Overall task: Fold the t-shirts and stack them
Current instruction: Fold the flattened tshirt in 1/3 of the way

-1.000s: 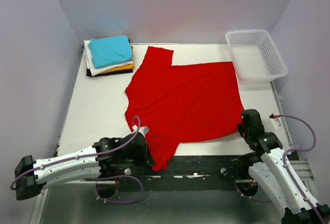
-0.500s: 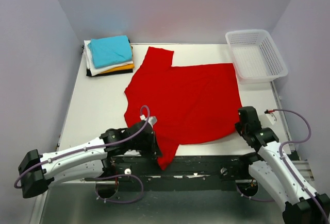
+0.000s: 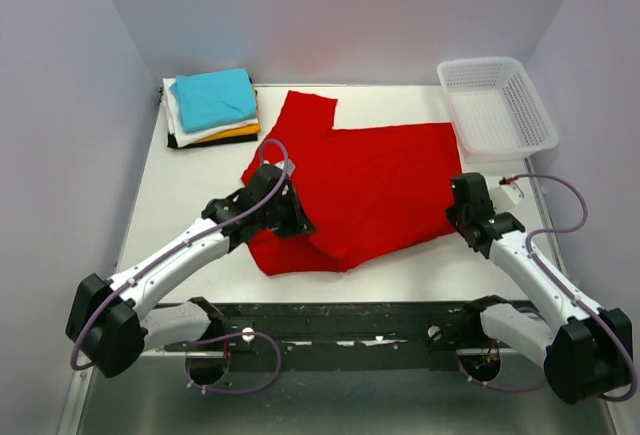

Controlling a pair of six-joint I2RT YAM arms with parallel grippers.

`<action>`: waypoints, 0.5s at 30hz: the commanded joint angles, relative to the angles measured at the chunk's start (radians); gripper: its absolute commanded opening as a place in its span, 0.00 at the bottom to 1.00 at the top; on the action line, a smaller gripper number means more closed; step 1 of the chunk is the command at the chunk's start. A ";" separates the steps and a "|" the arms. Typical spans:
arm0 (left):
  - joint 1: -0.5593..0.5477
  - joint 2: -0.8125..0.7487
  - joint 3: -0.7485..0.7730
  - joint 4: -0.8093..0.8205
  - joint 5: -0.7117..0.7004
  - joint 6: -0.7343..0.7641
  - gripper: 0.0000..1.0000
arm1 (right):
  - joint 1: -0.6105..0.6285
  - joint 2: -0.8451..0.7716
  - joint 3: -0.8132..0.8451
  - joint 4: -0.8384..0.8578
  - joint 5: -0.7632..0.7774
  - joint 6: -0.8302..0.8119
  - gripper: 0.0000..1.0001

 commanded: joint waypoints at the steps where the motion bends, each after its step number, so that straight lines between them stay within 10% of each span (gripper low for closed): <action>1: 0.101 0.087 0.103 -0.011 0.028 0.081 0.00 | -0.002 0.089 0.092 0.083 0.083 -0.038 0.01; 15: 0.271 0.316 0.340 -0.058 0.036 0.186 0.00 | -0.004 0.401 0.281 0.127 0.130 -0.066 0.01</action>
